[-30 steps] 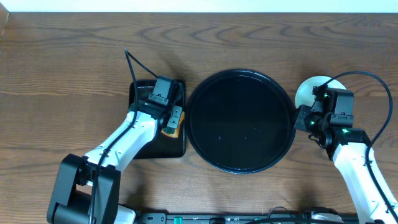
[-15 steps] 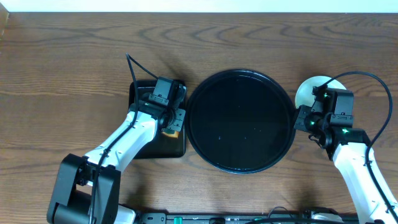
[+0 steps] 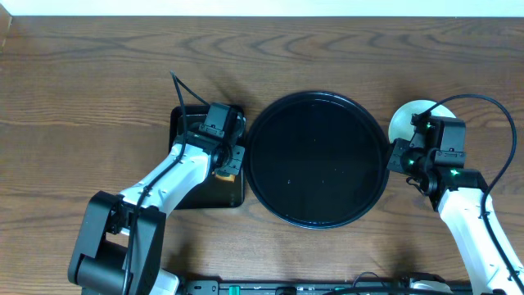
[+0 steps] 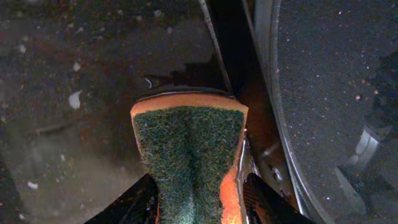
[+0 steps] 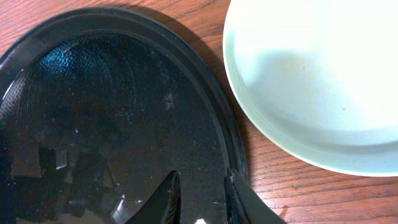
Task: Clean dirty plates on tray and stack at the side
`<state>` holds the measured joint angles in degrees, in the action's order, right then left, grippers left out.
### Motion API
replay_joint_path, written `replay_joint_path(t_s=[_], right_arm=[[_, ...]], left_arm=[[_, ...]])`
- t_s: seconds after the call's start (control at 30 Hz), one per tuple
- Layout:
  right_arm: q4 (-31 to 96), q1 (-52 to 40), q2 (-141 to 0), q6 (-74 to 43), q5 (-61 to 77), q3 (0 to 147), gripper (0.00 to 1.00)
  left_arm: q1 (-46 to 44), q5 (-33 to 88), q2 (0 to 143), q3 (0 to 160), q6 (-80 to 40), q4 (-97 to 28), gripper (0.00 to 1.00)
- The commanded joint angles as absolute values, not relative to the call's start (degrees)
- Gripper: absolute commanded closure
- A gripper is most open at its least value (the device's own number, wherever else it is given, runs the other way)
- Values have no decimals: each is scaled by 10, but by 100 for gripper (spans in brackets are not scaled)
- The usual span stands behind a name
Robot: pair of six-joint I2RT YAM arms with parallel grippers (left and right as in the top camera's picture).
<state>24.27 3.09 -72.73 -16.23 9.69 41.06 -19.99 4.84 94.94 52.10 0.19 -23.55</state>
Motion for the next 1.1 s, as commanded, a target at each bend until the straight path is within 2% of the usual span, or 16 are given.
replay_joint_path(t_s=[0.0,0.07,0.43,0.5,0.57,1.07], right_arm=[[243,25,-730,-156,102,411,78],[243,25,-730,-156,102,411,78],[247,25,-730,-156,102,411,78],[247,25,-730,-156,101,411,78],[247,25,-730,-156,101,411,78],[252,25,-730,-156,101,411,78]], left_arm=[[-199,51,955,512,-1,-235,61],[-199,51,955,510,-1,-235,67],[-199,51,955,492,-1,-232,67],[-199,51,955,492,-1,-232,74],[-199,50,955,492,-1,-227,92],[-196,-54,870,501,-26,-225,92]])
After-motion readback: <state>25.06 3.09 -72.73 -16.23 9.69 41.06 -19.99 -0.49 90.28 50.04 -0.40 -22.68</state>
